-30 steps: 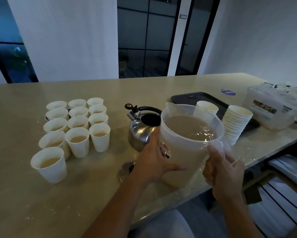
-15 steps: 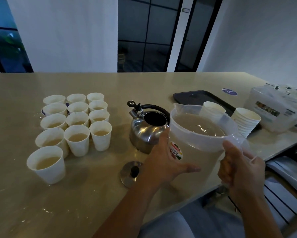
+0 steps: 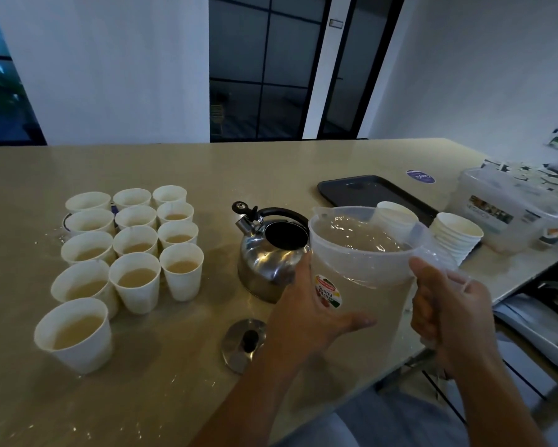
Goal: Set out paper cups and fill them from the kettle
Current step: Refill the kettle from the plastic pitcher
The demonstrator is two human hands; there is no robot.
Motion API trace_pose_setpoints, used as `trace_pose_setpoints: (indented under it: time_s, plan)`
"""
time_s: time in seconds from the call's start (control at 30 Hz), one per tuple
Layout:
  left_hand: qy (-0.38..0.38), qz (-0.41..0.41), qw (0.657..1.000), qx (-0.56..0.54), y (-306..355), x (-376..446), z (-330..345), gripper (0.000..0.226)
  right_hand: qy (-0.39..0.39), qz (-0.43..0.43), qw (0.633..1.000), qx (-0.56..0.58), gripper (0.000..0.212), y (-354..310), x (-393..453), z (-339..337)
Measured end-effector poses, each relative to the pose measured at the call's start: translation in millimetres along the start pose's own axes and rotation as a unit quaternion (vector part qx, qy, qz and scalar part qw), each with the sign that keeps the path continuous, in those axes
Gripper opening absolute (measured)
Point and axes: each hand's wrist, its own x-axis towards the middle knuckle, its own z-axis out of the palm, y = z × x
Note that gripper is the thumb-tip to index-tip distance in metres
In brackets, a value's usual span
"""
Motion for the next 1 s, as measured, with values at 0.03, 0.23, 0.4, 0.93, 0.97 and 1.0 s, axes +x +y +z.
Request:
trace_pose_setpoints:
  time_s: [0.03,0.23,0.4,0.93,0.97,1.0]
  plan:
    - [-0.001,0.000,1.000,-0.002,0,0,-1,0.117,-0.001,0.002,1.000,-0.002,0.042,-1,1,0]
    - [-0.017,-0.010,1.000,-0.007,1,1,-4,0.113,0.001,0.018,1.000,-0.003,0.035,-11,6,4]
    - [-0.025,-0.033,0.999,-0.011,-2,3,-1,0.130,0.012,0.031,0.999,-0.012,0.037,-13,10,2]
    - [-0.031,-0.057,0.998,-0.018,0,4,-2,0.120,0.012,0.062,0.996,-0.071,0.047,-23,20,4]
    - [-0.032,-0.058,0.998,-0.021,1,3,-3,0.118,0.013,0.063,0.995,-0.074,0.045,-23,21,4]
    - [-0.034,-0.058,0.997,-0.024,2,3,-3,0.116,0.014,0.064,0.995,-0.077,0.044,-23,21,5]
